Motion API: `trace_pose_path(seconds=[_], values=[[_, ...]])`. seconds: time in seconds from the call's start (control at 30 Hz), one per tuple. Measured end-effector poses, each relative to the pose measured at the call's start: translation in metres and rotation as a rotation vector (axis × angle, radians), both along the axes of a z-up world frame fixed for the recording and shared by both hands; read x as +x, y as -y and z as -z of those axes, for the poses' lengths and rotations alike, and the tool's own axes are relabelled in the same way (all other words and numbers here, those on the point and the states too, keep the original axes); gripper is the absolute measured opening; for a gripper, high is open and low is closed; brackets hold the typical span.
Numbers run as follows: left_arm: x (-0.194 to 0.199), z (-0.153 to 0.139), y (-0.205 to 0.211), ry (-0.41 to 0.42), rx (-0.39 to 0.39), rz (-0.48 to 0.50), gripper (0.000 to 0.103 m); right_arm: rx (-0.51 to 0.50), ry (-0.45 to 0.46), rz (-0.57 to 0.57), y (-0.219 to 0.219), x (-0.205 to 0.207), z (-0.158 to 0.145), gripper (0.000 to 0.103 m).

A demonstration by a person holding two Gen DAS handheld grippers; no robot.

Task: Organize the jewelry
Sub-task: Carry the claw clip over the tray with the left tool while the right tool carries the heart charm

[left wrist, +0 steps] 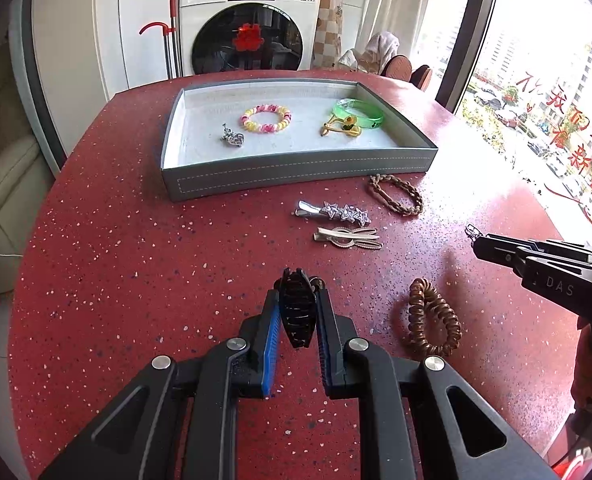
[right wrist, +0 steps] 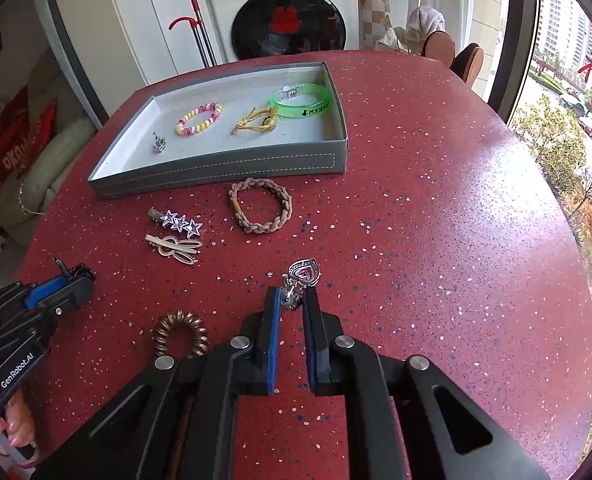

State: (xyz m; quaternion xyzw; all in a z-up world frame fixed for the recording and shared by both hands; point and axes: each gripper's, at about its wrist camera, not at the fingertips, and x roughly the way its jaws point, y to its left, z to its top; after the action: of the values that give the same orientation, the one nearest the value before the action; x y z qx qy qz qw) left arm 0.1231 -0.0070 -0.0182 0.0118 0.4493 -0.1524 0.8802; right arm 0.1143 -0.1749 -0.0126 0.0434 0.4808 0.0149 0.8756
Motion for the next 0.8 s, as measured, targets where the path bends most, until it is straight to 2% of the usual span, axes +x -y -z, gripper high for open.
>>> trace_pose_path(seconds=[0.33, 0.67, 0.8], values=[[0.026, -0.020, -0.007, 0.029, -0.020, 0.007, 0.035, 0.012, 0.034, -0.033, -0.006, 0.018, -0.025, 0.012], [0.088, -0.041, -0.009, 0.055, -0.015, -0.011, 0.035, 0.021, 0.047, -0.063, -0.011, 0.072, -0.047, 0.012], [0.113, -0.042, 0.000, 0.058, 0.028, 0.005, 0.035, 0.013, 0.030, -0.068, -0.011, 0.098, -0.044, 0.012]])
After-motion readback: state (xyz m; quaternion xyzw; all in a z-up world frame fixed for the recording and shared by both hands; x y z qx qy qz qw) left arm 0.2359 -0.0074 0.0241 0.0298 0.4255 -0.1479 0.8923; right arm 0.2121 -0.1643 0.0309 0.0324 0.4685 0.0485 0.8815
